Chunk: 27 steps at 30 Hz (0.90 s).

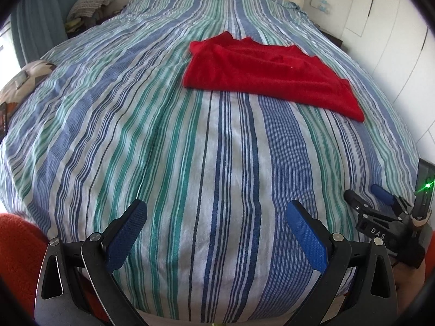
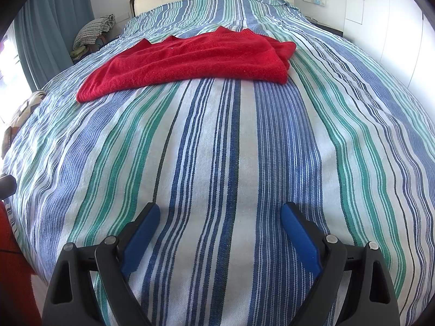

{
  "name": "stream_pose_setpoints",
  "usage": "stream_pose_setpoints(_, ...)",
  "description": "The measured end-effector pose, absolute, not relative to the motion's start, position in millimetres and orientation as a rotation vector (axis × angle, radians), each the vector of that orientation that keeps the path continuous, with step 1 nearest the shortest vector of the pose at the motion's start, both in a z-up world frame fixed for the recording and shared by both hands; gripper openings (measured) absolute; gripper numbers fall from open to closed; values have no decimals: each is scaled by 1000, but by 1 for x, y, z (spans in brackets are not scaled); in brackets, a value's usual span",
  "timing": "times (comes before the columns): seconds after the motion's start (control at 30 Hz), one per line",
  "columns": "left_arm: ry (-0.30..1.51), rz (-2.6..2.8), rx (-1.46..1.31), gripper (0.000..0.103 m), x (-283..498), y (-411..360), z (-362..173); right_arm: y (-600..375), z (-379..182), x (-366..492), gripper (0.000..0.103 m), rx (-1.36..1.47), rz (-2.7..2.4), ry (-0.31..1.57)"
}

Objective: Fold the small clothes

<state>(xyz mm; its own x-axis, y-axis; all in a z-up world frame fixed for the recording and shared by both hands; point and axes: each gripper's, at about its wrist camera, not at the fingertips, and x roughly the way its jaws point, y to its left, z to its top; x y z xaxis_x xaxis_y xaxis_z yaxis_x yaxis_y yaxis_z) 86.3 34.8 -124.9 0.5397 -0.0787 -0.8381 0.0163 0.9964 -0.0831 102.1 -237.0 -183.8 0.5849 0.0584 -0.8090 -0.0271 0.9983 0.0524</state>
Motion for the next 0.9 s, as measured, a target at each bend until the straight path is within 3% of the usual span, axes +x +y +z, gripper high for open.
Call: stream_pose_setpoints(0.9, 1005, -50, -63, 102, 86, 40, -129, -237, -184, 102, 90, 36, 49, 944)
